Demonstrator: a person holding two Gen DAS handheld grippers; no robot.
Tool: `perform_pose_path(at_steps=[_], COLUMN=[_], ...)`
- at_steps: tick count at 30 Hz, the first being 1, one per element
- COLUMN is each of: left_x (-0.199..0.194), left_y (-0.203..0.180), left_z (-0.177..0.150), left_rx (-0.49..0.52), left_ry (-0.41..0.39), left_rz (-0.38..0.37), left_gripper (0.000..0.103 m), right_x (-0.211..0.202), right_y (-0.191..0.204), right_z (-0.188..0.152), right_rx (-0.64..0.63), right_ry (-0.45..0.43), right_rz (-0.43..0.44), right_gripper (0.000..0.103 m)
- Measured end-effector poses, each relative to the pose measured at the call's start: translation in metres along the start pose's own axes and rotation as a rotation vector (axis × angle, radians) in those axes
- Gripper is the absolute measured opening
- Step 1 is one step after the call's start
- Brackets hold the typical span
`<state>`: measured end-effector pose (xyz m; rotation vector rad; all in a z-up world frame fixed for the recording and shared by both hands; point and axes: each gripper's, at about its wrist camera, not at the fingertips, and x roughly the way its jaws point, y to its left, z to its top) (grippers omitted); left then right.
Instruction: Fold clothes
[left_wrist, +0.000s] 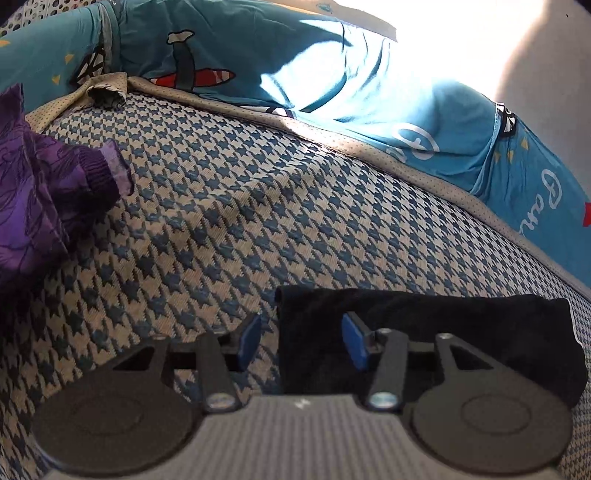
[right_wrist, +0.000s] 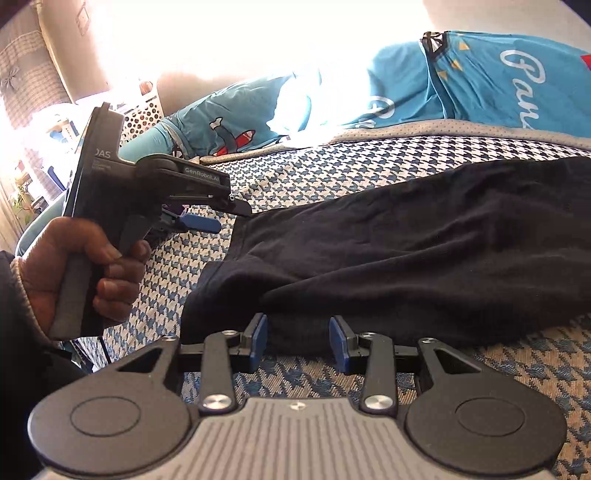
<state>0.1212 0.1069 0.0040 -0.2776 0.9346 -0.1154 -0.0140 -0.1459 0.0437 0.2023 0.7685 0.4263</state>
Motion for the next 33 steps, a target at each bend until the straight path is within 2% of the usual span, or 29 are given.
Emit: perform_pose_path(at_steps=[4, 9, 12, 18, 19, 20, 21, 23, 25, 30, 33], left_x=[0.009, 0.021, 0.025, 0.031, 0.032, 0.032, 0.033, 0.034, 0.033, 0.015, 0.021], left_y=[-0.003, -0.007, -0.014, -0.021, -0.022, -0.022, -0.023, -0.024, -0.028, -0.056, -0.066], left_z=[-0.003, -0.006, -0.006, -0.004, -0.004, -0.003, -0.003, -0.002, -0.002, 0.000, 0.006], left_rx=[0.012, 0.027, 0.061, 0.099, 0.103, 0.107, 0.111, 0.118, 0.142, 0.276, 0.316], left_ry=[0.036, 0.082, 0.081, 0.060, 0.056, 0.053, 0.050, 0.043, 0.018, -0.149, -0.182], left_rz=[-0.017, -0.039, -0.040, -0.030, -0.028, -0.026, -0.024, -0.019, -0.006, 0.069, 0.101], left_gripper=[0.051, 0.070, 0.070, 0.053, 0.045, 0.028, 0.018, 0.012, 0.009, 0.008, 0.008], right_x=[0.003, 0.010, 0.013, 0.018, 0.018, 0.019, 0.019, 0.020, 0.021, 0.021, 0.021], right_y=[0.009, 0.016, 0.018, 0.016, 0.016, 0.015, 0.015, 0.013, 0.012, 0.009, 0.009], right_z=[-0.001, -0.002, -0.002, -0.002, -0.002, -0.002, -0.002, -0.002, -0.001, 0.000, 0.000], right_rx=[-0.034, -0.042, -0.039, -0.021, -0.017, -0.013, -0.010, -0.003, 0.005, 0.036, 0.041], right_ry=[-0.002, 0.011, 0.014, 0.018, 0.018, 0.017, 0.016, 0.012, 0.008, 0.000, -0.007], right_rz=[0.025, 0.045, 0.051, 0.044, 0.043, 0.043, 0.042, 0.036, 0.028, 0.021, 0.021], right_gripper=[0.037, 0.038, 0.038, 0.038, 0.038, 0.038, 0.038, 0.038, 0.038, 0.038, 0.038])
